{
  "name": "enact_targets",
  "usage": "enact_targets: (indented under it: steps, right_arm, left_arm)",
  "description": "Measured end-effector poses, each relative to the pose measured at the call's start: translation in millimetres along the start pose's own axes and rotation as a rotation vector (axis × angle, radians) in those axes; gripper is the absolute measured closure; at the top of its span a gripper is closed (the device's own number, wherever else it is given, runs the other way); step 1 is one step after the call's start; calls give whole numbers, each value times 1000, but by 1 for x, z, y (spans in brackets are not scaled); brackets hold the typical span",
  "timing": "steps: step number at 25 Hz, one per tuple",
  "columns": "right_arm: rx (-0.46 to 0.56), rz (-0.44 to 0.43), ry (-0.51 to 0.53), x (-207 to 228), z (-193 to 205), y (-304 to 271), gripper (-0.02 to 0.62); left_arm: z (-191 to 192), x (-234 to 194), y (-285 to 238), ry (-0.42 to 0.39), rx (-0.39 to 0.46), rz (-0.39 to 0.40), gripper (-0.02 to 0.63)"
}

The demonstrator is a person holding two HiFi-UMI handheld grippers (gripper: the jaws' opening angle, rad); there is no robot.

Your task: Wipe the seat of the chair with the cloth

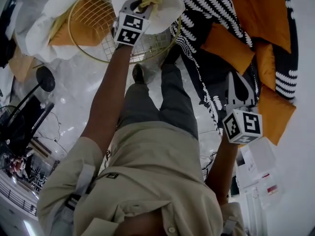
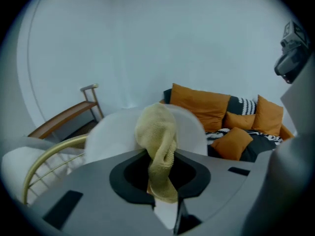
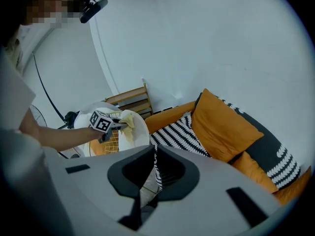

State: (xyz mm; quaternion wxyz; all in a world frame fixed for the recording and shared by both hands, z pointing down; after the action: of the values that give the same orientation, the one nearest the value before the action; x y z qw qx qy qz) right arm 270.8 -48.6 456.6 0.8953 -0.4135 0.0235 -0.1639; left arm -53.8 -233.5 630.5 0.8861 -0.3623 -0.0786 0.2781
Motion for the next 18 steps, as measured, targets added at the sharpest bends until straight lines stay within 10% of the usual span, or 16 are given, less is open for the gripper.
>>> enact_targets:
  steps: [7, 18]
  right_arm:
    - [-16, -6, 0, -3, 5, -4, 568]
    - [-24, -1, 7, 0, 6, -4, 568]
  left_arm:
    - [31, -127, 60, 98, -34, -263, 529]
    - [32, -65, 21, 54, -59, -125, 529]
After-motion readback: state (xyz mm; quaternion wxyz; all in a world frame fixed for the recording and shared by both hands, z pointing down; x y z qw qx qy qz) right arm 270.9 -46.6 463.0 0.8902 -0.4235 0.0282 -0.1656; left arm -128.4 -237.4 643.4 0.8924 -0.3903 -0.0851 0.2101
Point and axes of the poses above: the fingertips, and each gripper's own axes: y backward along the fingers, x to its right, z out of its underside, the point moved 8 cm from there along y, backward along the fingers, and after that the axes turned 8 degrees about y, right-handed, at the moved point
